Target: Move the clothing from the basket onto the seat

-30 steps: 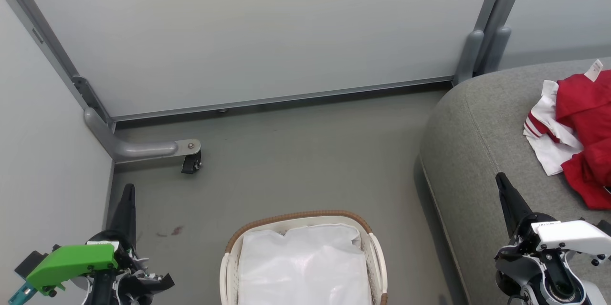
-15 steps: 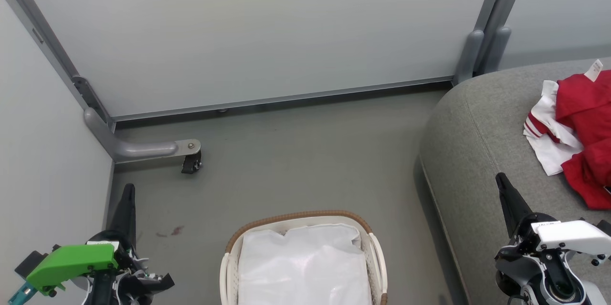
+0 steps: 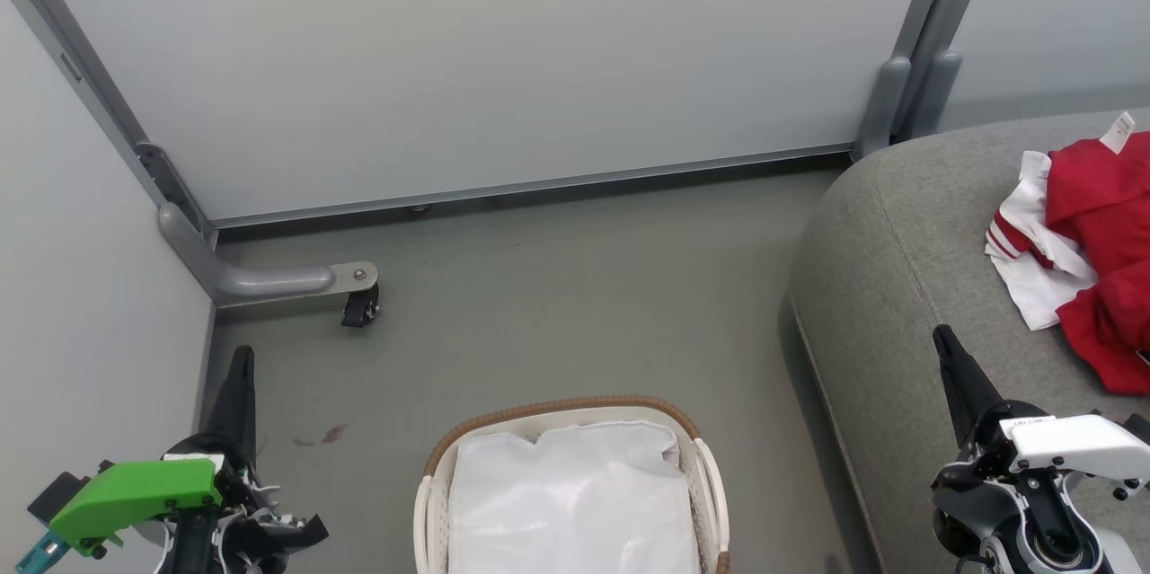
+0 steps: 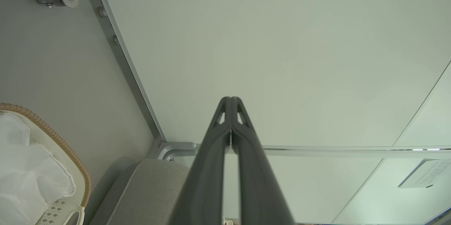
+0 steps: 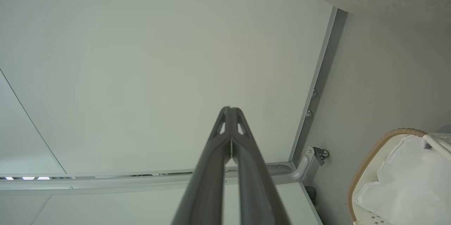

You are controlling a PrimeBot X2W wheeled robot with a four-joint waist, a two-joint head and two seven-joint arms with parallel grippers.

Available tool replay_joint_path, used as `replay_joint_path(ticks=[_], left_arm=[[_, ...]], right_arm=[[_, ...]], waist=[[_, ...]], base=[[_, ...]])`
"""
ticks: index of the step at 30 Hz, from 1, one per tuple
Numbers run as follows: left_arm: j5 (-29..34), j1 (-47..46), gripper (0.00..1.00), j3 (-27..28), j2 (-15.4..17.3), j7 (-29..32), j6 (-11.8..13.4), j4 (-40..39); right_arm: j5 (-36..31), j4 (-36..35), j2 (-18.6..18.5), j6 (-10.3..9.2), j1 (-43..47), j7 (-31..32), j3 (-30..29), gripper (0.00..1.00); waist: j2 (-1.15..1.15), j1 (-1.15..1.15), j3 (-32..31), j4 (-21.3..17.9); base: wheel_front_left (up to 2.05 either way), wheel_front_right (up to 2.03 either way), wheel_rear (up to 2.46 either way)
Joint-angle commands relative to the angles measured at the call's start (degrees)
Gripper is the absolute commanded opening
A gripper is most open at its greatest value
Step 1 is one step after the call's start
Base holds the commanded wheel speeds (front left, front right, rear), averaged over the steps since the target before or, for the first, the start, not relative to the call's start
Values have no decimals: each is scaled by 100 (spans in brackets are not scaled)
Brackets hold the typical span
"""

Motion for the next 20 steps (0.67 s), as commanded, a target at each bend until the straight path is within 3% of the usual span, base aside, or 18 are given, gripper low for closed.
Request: replay_joint_path(ticks=[1, 20], left_arm=[[-20, -58, 0, 12, 38, 22, -28, -9], [-20, -58, 0, 12, 38, 22, -29, -10]], right_arm=[[20, -20, -36, -2, 59, 18, -12, 0], [20, -19, -36, -2, 59, 17, -11, 0]], waist=[[0, 0, 0, 0], [0, 0, 0, 0]], base=[[0, 0, 0], [0, 0, 0]])
